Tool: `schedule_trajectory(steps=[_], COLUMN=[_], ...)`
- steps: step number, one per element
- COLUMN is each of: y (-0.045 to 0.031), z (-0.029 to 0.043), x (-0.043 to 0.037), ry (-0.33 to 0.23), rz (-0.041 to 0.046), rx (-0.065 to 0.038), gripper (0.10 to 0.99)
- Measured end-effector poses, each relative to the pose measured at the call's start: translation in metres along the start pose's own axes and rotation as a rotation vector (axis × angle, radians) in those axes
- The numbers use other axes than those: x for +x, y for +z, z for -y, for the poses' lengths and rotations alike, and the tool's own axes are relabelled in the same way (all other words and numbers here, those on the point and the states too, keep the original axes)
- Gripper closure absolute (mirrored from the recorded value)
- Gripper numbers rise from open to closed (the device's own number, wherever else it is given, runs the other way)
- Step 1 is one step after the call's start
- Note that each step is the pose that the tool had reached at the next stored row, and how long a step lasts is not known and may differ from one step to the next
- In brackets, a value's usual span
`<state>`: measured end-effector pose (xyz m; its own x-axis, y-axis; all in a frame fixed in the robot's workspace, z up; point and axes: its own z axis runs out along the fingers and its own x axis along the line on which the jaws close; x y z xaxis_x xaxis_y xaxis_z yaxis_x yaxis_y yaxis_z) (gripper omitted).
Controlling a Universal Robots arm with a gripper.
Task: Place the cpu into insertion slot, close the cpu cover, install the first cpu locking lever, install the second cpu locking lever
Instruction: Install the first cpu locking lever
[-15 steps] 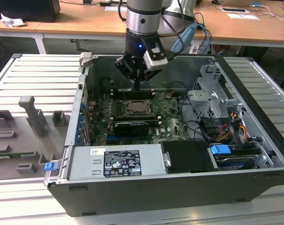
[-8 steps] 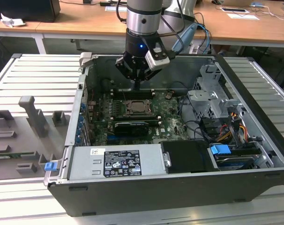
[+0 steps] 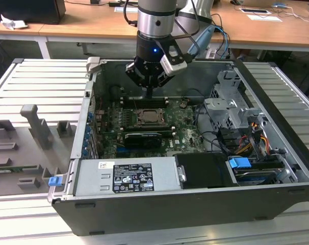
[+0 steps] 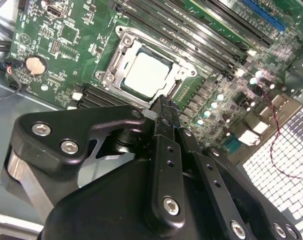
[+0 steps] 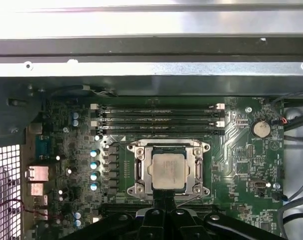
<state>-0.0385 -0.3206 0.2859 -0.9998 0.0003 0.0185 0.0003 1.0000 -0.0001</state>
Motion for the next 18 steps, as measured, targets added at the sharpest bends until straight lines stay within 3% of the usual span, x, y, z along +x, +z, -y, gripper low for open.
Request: schedule_trajectory(steps=[9,18], y=[0.0003,0.0007], z=[0.0,0.0], x=[0.0081,0.0114], ry=[-0.015,-0.015], rz=[0.0055,0.0129], rx=[0.0,0.0], gripper=[0.98,0.98])
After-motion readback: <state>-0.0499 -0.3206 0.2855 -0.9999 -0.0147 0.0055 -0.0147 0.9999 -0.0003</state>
